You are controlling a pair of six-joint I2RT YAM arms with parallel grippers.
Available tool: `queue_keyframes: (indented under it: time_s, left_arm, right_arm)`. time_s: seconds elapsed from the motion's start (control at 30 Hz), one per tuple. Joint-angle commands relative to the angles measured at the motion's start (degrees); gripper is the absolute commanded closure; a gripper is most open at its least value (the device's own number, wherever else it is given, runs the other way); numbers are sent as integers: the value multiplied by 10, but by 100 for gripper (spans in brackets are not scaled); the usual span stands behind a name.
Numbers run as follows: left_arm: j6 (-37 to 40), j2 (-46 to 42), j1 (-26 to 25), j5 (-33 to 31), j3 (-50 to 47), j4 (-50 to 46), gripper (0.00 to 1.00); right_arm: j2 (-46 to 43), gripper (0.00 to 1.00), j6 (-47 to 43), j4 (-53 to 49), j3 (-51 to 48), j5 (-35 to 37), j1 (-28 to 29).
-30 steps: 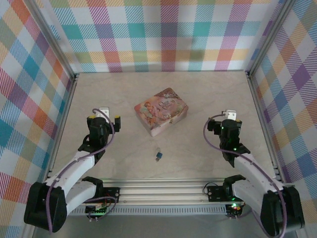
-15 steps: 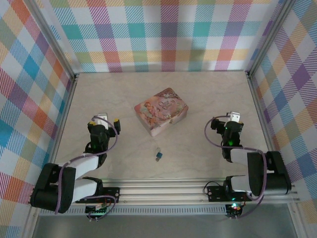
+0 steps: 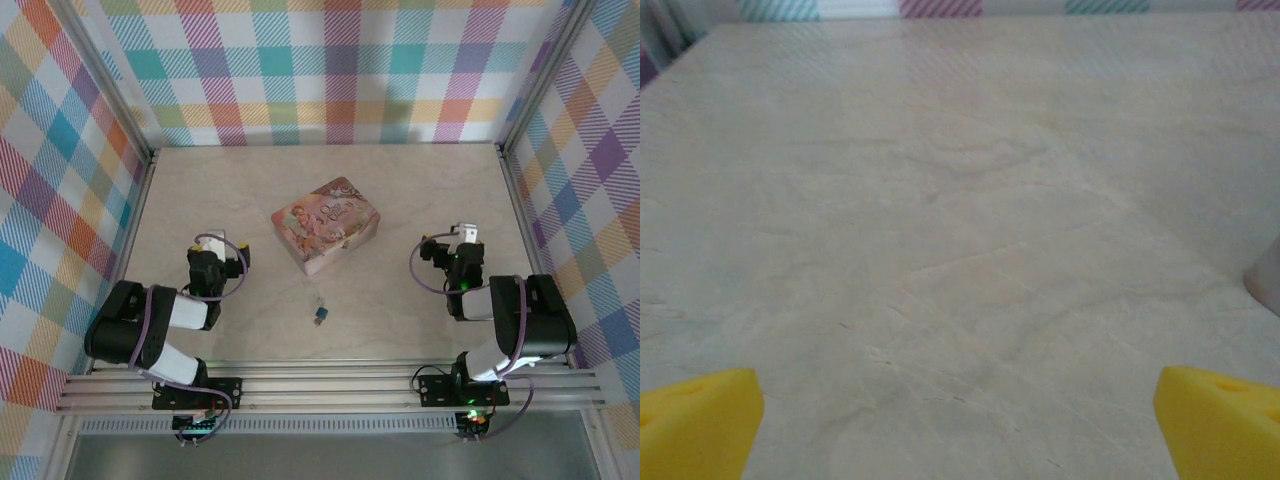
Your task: Unlock a padlock with a key
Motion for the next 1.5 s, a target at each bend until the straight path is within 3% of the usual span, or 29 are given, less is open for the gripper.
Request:
queue_keyframes:
  time_s: [0.0,0.13,1.47]
  left_arm:
    - [11,8,9,27,50,-35,0]
    - [-25,17,36,26,90,-102,0]
    - [-28,18,43,40,90,-101,0]
  right_arm:
    - [7,0,-8,-41,51,-6,2]
    - [4,0,-7,-46,51,-8,2]
    - [4,0,-9,-45,51,-11,2]
